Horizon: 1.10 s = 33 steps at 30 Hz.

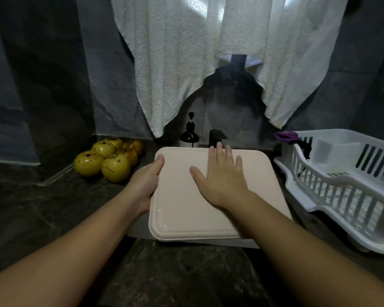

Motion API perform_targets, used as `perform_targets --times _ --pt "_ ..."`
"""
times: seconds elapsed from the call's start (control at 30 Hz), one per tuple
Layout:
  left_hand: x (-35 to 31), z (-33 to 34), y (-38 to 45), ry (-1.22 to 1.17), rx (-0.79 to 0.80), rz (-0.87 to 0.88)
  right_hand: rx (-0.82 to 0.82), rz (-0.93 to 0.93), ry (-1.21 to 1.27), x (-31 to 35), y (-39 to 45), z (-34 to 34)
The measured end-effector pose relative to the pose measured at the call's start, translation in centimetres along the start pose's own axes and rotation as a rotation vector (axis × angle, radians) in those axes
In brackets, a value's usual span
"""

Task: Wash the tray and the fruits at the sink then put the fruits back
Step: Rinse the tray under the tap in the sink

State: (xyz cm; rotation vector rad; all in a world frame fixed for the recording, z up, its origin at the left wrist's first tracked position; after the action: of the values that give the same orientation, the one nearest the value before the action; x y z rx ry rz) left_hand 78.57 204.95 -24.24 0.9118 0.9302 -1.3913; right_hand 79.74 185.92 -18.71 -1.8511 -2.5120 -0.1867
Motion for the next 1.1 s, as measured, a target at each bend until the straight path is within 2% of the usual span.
perform_targets --times 0.03,0.13,0.17,0.2,0.27,0.3,0.43,0.47,0.57,0.6,0.67,0.73,0.77,0.83,0.9,0.97,1.07,1.1 --pt "0.1 0.4 0.0 -0.002 0.005 0.005 -0.012 -0.019 0.015 1.1 0.2 -0.3" --pt "-0.8 0.2 0.4 -0.009 -0.006 0.039 -0.061 -0.332 -0.085 4.9 -1.3 1.1" --pt "-1.0 -0.3 0.5 -0.022 -0.008 0.041 -0.035 -0.363 -0.092 4.2 -1.7 1.4" --pt "-1.0 -0.7 0.5 -0.028 -0.011 0.035 -0.006 -0.309 -0.093 2.7 -1.5 1.3" --pt "-0.7 -0.4 0.4 -0.02 -0.02 0.022 0.024 -0.075 -0.014 -0.2 -0.1 0.3" --pt "-0.6 0.3 0.4 -0.014 -0.014 0.022 0.027 -0.034 0.03 0.1 0.2 0.1" --pt "-1.1 1.1 0.8 0.019 0.021 0.053 -0.067 -0.386 -0.091 5.8 -1.6 1.8" --pt "-1.3 0.7 0.7 0.011 0.017 0.051 -0.047 -0.375 -0.098 4.5 -1.6 1.7" --pt "-0.6 0.5 0.3 -0.01 -0.034 0.018 -0.002 -0.032 0.008 -0.9 0.8 -0.2" --pt "-0.4 1.2 0.3 -0.007 -0.027 0.018 -0.009 -0.017 0.043 -0.6 1.2 -0.7" --pt "-0.4 2.3 0.4 0.03 0.009 0.031 -0.073 -0.229 0.016 2.9 0.6 -0.7" --pt "-1.2 2.2 0.4 0.071 0.023 0.052 -0.051 -0.372 -0.061 4.0 -0.4 0.7" --pt "-1.7 1.5 0.3 0.081 0.009 0.071 -0.03 -0.336 -0.073 2.4 -0.4 0.7" --pt "-2.7 -0.2 0.1 0.091 -0.033 0.106 -0.038 -0.111 -0.044 -3.1 0.5 -0.4" --pt "-3.4 -1.5 -0.3 0.099 -0.051 0.125 -0.106 0.072 0.092 -8.0 0.6 -2.6" --pt "-4.1 -2.3 -0.6 0.122 -0.065 0.138 -0.146 0.147 0.376 -11.6 1.0 -4.1" --pt "-4.9 -2.3 -1.0 0.138 -0.041 0.155 0.036 0.213 1.151 -13.9 1.6 -2.9" --pt "-5.1 -2.0 -1.1 0.153 -0.028 0.158 0.099 0.193 1.315 -13.7 1.5 -2.3"
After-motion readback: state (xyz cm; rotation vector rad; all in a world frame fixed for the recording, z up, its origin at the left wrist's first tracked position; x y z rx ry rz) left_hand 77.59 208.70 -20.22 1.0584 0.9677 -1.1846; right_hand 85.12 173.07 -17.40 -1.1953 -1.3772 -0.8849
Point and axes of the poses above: each hand's wrist, its own y-axis towards the middle knuckle, its own z-axis out of the palm, x = y × z, the point moved 7 cm from there along y, towards the middle knuckle, and after that the axes turned 14 degrees about x, right-handed, at the moved point
